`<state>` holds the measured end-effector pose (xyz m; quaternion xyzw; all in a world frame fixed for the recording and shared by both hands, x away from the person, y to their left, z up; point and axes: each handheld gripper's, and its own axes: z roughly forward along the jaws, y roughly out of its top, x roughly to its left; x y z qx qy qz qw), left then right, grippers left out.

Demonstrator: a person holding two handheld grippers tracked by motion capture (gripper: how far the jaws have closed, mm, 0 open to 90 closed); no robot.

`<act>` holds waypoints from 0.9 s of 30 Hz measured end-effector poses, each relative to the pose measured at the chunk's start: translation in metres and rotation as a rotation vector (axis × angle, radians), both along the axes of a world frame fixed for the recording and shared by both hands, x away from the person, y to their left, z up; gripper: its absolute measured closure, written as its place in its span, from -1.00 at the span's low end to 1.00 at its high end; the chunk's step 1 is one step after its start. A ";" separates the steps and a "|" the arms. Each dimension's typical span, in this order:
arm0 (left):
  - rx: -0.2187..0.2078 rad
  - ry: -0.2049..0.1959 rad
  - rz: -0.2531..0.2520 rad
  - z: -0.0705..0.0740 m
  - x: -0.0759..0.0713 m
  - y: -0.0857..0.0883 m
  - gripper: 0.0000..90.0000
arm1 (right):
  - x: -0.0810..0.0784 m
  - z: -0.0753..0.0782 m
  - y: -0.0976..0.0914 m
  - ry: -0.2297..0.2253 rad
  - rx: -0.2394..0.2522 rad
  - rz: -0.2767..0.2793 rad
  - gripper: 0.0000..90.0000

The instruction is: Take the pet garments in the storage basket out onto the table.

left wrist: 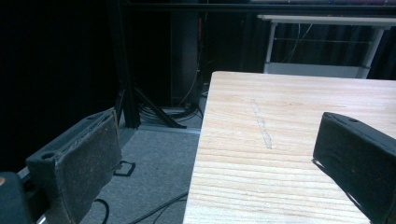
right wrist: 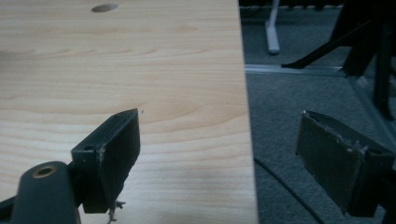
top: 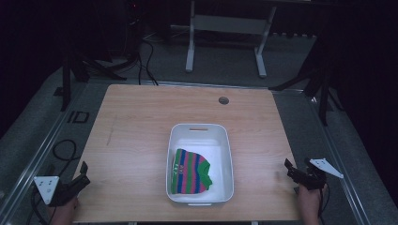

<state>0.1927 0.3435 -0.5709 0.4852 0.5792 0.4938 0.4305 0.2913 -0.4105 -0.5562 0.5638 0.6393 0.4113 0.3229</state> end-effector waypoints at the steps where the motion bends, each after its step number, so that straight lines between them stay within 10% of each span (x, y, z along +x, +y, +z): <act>1: 0.000 0.000 0.000 0.000 0.000 0.000 -0.97 | 0.000 0.000 0.001 0.004 -0.009 0.005 -0.69; 13: -0.016 -0.001 0.000 0.000 0.000 0.001 -0.97 | 0.005 -0.001 -0.010 0.065 0.091 0.055 -0.71; 17: -0.015 0.000 -0.001 0.000 0.000 0.001 -0.97 | 0.008 0.001 -0.012 0.094 0.055 0.095 -0.71; 27: -0.011 -0.003 0.003 0.000 0.000 0.001 -0.97 | 0.016 0.004 -0.023 0.232 -0.013 0.344 -0.70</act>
